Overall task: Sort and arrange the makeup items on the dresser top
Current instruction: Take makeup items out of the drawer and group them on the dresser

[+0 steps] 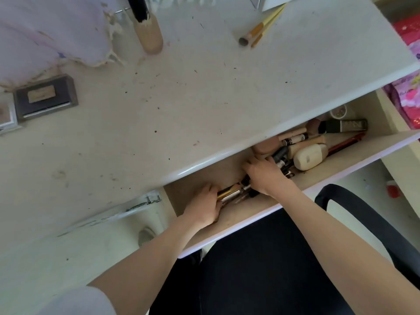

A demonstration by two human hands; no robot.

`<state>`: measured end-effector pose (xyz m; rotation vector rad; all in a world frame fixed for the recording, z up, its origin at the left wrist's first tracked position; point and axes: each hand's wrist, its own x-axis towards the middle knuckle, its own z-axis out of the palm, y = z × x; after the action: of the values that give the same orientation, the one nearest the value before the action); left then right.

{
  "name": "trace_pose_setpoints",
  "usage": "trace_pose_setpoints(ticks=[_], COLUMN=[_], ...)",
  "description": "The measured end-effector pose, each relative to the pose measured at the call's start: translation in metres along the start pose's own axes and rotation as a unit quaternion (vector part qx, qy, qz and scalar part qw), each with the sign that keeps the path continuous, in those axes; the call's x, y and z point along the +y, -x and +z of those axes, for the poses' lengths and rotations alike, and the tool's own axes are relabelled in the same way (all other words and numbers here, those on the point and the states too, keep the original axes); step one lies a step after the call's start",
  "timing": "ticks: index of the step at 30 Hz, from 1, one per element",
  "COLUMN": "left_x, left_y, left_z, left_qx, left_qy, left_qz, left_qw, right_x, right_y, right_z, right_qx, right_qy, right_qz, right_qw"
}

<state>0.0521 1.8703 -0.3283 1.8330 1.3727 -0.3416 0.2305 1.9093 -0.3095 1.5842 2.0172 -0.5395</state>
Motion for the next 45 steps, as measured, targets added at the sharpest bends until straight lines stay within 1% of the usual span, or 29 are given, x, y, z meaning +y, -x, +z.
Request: trace_pose_setpoints(ticks=[7, 10, 14, 17, 21, 24, 27, 29, 32, 37, 39, 42, 45], left_x=[0.009, 0.013, 0.016, 0.016, 0.010, 0.006, 0.003, 0.003, 0.002, -0.001, -0.002, 0.003, 0.016], left_y=[-0.012, -0.013, -0.011, -0.010, -0.007, -0.005, 0.003, 0.010, 0.019, 0.034, 0.041, 0.050, 0.058], left_z=[0.003, 0.004, 0.004, 0.001, 0.000, -0.004, -0.009, -0.010, -0.011, -0.016, -0.017, -0.024, -0.040], left_qx=[0.001, -0.005, 0.000, -0.004, -0.029, -0.016, -0.003, -0.011, -0.020, 0.038, 0.064, 0.098, 0.141], left_qy=[-0.114, -0.139, -0.158, -0.143, -0.113, -0.075, -0.059, -0.048, 0.011, 0.060, 0.076, 0.098, 0.123], left_qz=[-0.023, -0.039, -0.031, -0.029, -0.020, -0.030, -0.037, -0.041, -0.048, -0.036, -0.010, 0.034, 0.072], left_qw=[0.993, 0.989, 0.987, 0.989, 0.993, 0.997, 0.998, 0.998, 0.999, 0.997, 0.995, 0.990, 0.980], right_x=[0.005, 0.008, 0.008, 0.006, 0.006, 0.005, 0.000, -0.003, -0.004, -0.004, -0.004, -0.001, -0.001], right_y=[-0.009, -0.010, -0.010, -0.010, -0.008, -0.009, -0.009, -0.009, -0.009, -0.003, 0.002, 0.013, 0.028], right_z=[0.005, 0.001, -0.001, 0.001, 0.000, -0.001, 0.000, 0.000, -0.001, -0.004, -0.007, -0.021, -0.041], right_qx=[-0.050, -0.075, -0.112, -0.121, -0.144, -0.163, -0.173, -0.183, -0.187, -0.196, -0.184, -0.162, -0.139], right_qy=[-0.009, -0.026, -0.031, -0.012, -0.012, -0.011, -0.007, -0.007, -0.010, -0.025, -0.070, -0.169, -0.189], right_qz=[-0.012, -0.012, -0.025, -0.039, -0.043, -0.046, -0.045, -0.044, -0.047, -0.047, -0.037, -0.024, -0.032], right_qw=[0.999, 0.997, 0.993, 0.992, 0.989, 0.986, 0.984, 0.982, 0.981, 0.979, 0.980, 0.972, 0.972])
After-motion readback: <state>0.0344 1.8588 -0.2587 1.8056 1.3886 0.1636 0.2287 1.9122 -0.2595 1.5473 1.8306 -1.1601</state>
